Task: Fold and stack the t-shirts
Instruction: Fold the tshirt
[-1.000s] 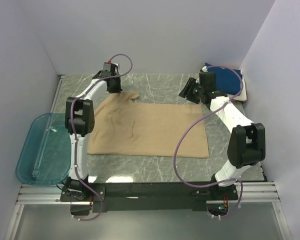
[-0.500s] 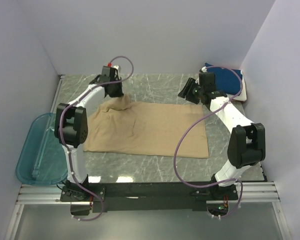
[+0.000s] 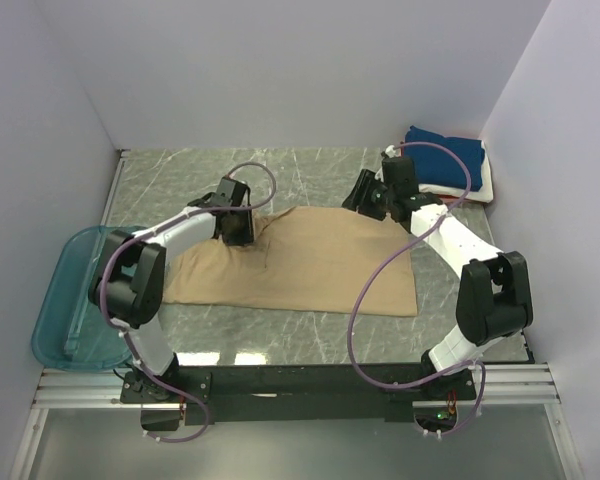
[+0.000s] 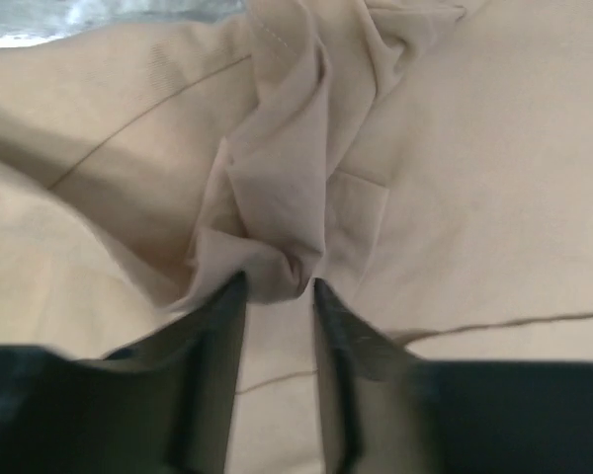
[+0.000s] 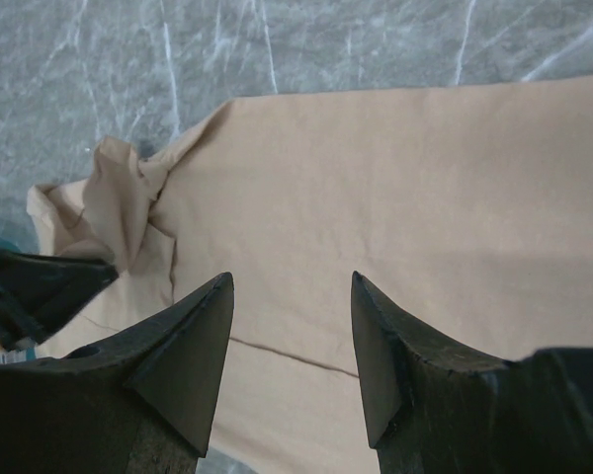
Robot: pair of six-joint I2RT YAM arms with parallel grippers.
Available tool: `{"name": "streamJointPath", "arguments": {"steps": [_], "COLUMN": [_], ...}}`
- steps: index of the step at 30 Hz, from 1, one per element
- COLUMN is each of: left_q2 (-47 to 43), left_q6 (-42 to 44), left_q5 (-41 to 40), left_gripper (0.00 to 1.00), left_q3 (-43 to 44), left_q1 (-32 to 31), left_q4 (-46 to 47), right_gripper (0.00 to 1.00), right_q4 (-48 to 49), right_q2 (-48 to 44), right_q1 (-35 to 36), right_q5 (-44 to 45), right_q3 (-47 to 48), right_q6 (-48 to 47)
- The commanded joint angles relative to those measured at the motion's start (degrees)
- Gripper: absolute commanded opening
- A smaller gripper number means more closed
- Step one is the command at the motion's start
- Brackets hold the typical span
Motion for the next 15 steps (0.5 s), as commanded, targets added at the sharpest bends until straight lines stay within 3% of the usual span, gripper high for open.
{"name": "streamJointPath", "arguments": {"steps": [1, 3, 6, 11, 15], "left_q2": [-7.18, -9.72, -11.49, -9.3, -3.07], "left_q6": [-2.81, -3.08, -3.6, -6.33, -5.72], "left_q5": [-0.66, -0.21, -0.91, -10.57, -11.73], "left_gripper": [0.41, 0.49, 0.51, 0.49, 0.48], "left_q3": [-0.51, 0.19, 2.47, 7.83, 13.46], "left_q1": [0.18, 0.18, 0.27, 0.27, 0.27], "left_q4": [1.93, 1.4, -0.44, -5.63, -7.39], "right_gripper": [0.58, 0.58, 0.58, 0.58, 0.58], "right_q4": [2.02, 2.02, 2.02, 1.85, 0.53], "right_q2": [-3.15, -3.24, -3.33, -1.84, 1.93], "right_q1": [0.38, 0.55, 0.9, 2.57, 5.29], "right_q5": [1.75, 1.75, 2.01, 2.02, 2.19], "right_q3": [-0.92, -1.1, -1.37, 0.03, 5.03], "right_q6": [-0.27, -0.35, -0.44, -0.88, -1.59]}}
